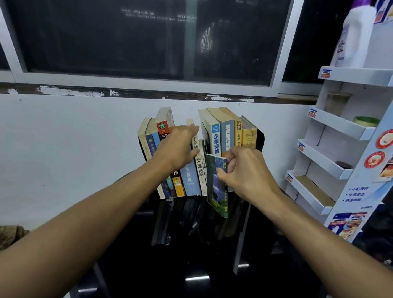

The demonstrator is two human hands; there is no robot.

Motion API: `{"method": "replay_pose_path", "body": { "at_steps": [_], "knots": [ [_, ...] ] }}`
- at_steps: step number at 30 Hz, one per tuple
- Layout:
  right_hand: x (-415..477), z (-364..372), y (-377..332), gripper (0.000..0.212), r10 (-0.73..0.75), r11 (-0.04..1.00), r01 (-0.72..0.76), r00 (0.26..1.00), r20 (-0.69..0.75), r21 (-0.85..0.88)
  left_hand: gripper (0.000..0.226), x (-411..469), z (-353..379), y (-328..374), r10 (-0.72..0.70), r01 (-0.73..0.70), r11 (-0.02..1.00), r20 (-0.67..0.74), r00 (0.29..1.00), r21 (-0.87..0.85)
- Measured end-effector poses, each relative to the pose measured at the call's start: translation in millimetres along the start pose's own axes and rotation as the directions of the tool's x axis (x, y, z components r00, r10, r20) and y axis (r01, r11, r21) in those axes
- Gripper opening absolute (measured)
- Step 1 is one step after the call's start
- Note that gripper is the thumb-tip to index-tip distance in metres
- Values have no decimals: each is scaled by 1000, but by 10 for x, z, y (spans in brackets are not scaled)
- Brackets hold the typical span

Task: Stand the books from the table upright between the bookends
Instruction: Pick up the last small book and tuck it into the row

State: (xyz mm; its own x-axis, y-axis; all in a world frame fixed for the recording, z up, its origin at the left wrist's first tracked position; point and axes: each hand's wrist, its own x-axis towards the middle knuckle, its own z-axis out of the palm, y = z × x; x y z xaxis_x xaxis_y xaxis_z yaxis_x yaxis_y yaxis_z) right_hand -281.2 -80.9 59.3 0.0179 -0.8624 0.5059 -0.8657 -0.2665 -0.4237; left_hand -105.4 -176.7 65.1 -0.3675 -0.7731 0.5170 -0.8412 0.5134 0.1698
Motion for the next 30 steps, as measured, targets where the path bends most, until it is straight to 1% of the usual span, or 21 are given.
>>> {"method": "replay_pose_path", "body": {
  "at_steps": [2,8,12,16,21,26,28,30],
  "knots": [
    [43,2,-7,19,-14,1000,13,1000,-4,-26,47,-10,27,-3,-7,7,1000,-28,1000,8],
    [159,12,-6,18,-40,996,38,999,-24,-83,37,-37,78,-12,-23,28,998,-91,996,51],
    [219,51,-23,17,-61,992,57,998,-32,-111,39,-35,72,-1,-31,38,997,-98,995,69],
    [272,105,-37,16,-74,990,68,996,-47,-121,35,-45,73,12,-31,38,997,-106,994,64],
    [295,222,-10,15,-87,992,78,992,-94,-99,39,-49,89,16,-39,44,998,-107,994,43],
    [262,375,-20,17,-115,993,113,985,-132,-22,38,-38,113,6,-31,35,999,-119,992,33],
    [246,406,-25,16,-138,990,138,980,-142,-10,36,-37,121,-1,-31,34,999,-120,992,29],
    [239,402,-25,16,-134,991,133,981,-143,-11,35,-38,129,-5,-29,33,999,-124,992,27]
  ]
}}
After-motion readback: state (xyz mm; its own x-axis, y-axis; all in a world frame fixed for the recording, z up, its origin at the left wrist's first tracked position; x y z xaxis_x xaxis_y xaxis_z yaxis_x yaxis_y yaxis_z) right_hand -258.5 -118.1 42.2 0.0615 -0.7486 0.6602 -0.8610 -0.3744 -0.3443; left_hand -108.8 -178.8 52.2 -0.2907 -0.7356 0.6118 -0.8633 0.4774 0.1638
